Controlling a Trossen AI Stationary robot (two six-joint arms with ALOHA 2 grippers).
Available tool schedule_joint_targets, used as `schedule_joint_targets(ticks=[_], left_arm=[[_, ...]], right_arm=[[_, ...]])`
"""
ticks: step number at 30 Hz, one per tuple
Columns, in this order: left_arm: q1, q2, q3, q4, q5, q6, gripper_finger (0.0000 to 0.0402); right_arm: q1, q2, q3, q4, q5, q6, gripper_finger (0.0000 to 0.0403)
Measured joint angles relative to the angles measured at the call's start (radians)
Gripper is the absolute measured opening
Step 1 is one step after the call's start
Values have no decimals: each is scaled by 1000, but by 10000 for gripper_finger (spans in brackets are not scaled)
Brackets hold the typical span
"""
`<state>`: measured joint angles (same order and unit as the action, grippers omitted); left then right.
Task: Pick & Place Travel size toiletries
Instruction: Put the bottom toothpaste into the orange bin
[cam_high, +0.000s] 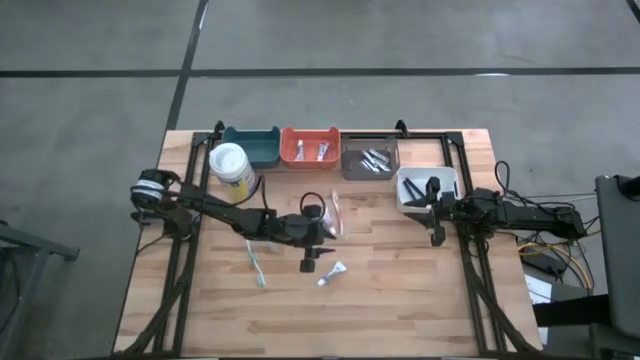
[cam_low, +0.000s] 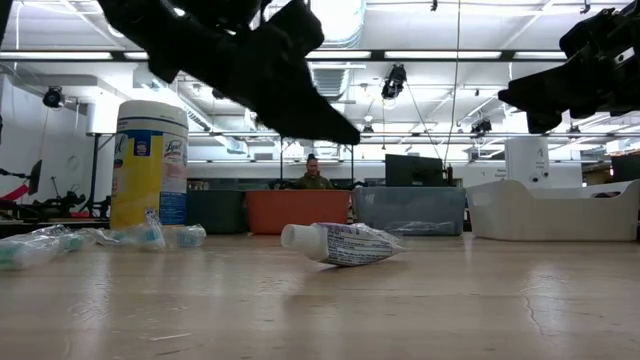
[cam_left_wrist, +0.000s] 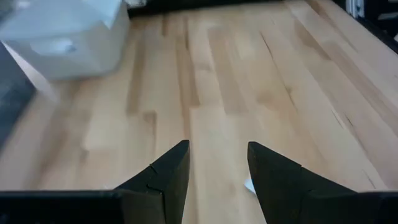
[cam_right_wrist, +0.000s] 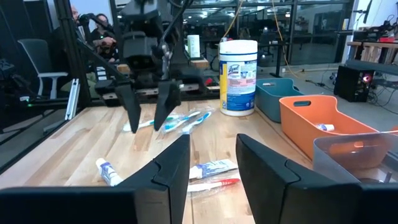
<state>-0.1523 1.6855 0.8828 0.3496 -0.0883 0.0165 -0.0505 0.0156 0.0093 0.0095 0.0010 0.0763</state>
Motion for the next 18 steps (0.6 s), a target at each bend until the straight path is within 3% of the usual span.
schedule_joint_targets(ticks=[7, 18], left_arm=[[-36, 0, -56, 0, -1, -129, 168], [-53, 0, -73, 12, -9, -146, 168]], right_arm=[[0, 0, 0, 0, 0, 1, 126], [0, 0, 0, 0, 0, 2, 117]])
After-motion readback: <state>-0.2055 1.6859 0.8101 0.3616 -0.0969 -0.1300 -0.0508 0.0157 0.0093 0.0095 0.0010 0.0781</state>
